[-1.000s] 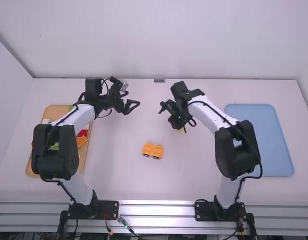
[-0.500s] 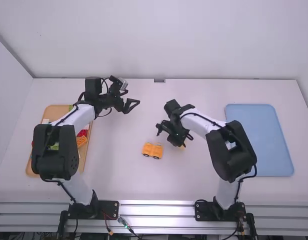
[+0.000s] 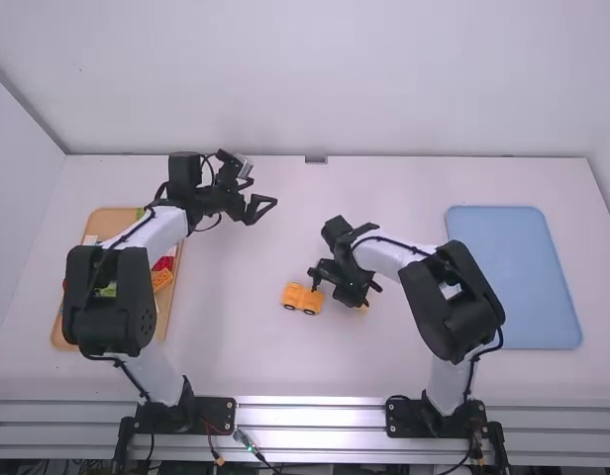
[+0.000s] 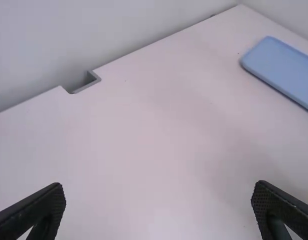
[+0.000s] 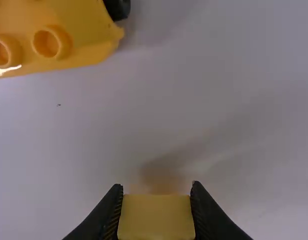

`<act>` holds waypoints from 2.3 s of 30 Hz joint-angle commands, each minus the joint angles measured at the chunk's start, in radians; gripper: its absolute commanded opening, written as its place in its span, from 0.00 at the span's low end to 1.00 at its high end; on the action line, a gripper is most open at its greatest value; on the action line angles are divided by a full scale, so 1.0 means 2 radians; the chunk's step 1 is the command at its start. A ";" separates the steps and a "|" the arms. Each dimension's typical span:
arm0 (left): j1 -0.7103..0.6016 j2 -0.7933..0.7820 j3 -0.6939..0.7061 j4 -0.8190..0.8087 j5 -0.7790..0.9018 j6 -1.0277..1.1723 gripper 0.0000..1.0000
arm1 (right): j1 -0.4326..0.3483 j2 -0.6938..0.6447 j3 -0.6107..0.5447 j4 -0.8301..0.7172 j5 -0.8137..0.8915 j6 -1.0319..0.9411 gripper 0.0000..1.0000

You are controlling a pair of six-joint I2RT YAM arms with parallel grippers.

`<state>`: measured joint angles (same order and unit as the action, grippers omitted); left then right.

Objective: Assemble lego blocks to make yellow taxi

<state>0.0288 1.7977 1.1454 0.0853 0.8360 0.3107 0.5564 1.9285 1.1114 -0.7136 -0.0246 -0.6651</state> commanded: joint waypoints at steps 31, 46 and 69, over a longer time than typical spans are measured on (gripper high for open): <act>-0.038 0.002 -0.028 -0.237 0.152 0.512 0.99 | -0.171 -0.299 -0.244 0.292 -0.247 -0.062 0.99; -0.115 0.034 -0.098 -0.202 0.115 0.608 0.99 | -0.252 -0.280 -0.374 0.410 -0.441 -0.141 0.99; -0.101 0.076 -0.117 -0.105 0.150 0.534 0.99 | -0.237 -0.052 -0.333 0.525 -0.431 -0.163 0.94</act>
<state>-0.1741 1.9339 0.9279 -0.1280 1.1000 1.4296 0.0692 1.8168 0.4343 0.3401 -0.8955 -0.9871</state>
